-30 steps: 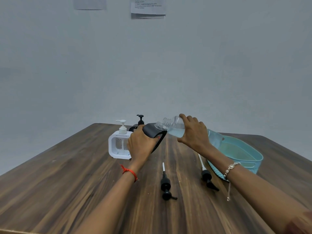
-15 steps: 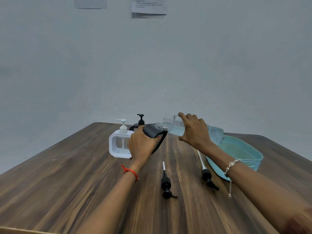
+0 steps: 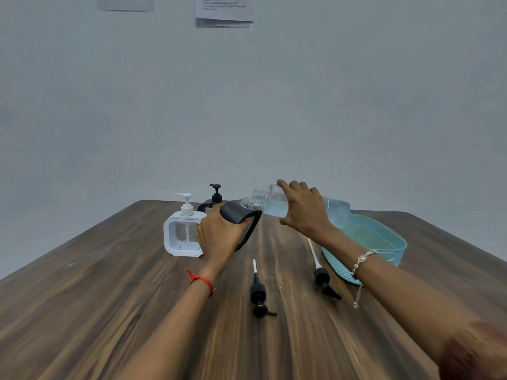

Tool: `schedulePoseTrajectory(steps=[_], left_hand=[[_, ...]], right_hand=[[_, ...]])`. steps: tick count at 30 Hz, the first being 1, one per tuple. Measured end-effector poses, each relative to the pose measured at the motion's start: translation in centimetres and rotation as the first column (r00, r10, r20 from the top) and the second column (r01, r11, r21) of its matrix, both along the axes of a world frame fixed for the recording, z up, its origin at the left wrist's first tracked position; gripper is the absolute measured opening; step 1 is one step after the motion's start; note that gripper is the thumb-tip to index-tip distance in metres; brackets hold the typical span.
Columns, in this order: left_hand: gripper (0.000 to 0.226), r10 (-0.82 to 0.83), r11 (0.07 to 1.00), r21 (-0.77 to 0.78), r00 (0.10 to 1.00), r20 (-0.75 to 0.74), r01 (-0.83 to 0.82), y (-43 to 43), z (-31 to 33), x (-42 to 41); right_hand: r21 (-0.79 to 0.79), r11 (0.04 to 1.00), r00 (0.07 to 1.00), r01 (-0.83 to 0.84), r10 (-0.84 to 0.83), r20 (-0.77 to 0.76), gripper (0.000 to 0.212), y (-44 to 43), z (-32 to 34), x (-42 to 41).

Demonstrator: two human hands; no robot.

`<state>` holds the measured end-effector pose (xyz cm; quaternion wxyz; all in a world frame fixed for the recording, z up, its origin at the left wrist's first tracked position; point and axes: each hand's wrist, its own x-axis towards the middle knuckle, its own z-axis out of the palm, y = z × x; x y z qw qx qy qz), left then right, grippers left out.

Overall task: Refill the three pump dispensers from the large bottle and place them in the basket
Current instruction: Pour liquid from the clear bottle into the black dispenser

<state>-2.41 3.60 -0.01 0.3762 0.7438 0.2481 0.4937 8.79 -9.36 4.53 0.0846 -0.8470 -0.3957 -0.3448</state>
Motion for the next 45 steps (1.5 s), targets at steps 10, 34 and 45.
schedulePoseTrajectory(steps=[10,34,45], left_hand=[[0.053,0.01,1.0,0.014,1.0,0.002,-0.01,-0.04,-0.26,0.38],[0.053,-0.017,1.0,-0.001,1.0,0.024,0.017,-0.33,-0.44,0.21],[0.054,-0.01,1.0,-0.012,1.0,0.01,0.01,-0.15,-0.56,-0.13]], right_hand=[[-0.02,1.0,1.0,0.021,-0.021,0.01,0.078,-0.46,0.17,0.08],[-0.051,0.998,0.999,0.03,-0.029,0.025,0.077,-0.97,0.41,-0.26],[-0.066,0.997,0.999,0.03,-0.028,0.032,0.077,-0.79,0.35,-0.42]])
